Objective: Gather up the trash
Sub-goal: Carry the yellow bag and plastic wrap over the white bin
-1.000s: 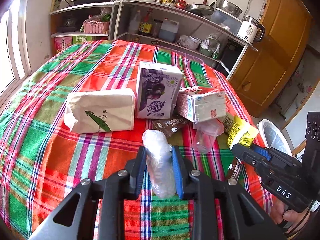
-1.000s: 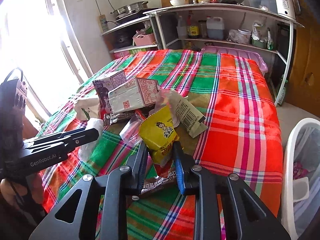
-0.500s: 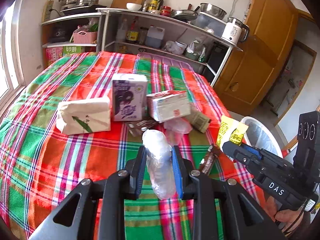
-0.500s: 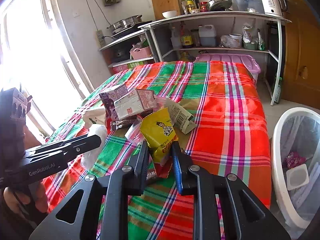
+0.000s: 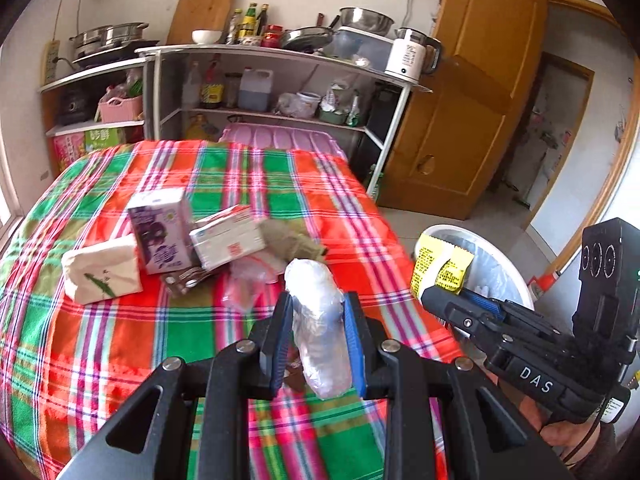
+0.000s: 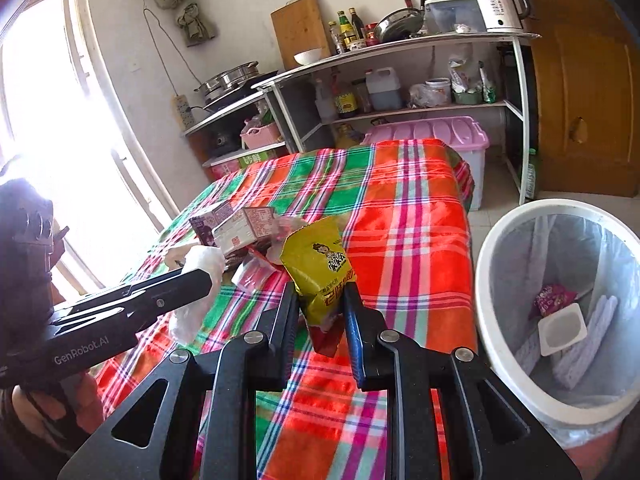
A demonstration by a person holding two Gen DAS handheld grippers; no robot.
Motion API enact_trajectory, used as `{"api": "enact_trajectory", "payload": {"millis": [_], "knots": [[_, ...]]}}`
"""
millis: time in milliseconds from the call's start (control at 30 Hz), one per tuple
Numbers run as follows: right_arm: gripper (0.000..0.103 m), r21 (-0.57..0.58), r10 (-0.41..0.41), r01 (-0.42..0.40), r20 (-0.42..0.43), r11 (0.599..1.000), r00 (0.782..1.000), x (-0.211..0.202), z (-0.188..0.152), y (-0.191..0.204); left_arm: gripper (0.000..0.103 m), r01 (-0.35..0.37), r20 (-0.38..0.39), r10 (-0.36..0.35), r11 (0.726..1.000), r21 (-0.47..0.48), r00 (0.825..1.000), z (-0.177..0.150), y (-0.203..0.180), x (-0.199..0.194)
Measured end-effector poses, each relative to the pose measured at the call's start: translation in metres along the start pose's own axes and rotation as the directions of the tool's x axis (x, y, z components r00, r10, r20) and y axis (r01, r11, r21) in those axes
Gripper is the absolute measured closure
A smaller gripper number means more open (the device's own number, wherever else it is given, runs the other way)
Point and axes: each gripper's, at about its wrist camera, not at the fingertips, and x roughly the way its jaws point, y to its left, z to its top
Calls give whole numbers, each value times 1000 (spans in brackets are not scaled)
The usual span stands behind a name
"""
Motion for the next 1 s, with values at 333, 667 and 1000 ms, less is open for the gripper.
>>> {"api": "enact_trajectory", "payload": {"millis": [333, 667, 1000], "knots": [[80, 83, -88, 83, 62, 993, 994, -46, 0, -48, 76, 77, 8, -78, 992, 95, 997, 14, -61, 10], [80, 161, -197, 184, 66, 970, 978, -74, -3, -98, 76, 149, -37, -145, 972, 181, 989, 18, -124, 39], [80, 219, -321, 311, 10, 925, 947, -78, -10, -148, 76, 187, -108, -166, 957, 222, 980, 18, -167, 75]]}}
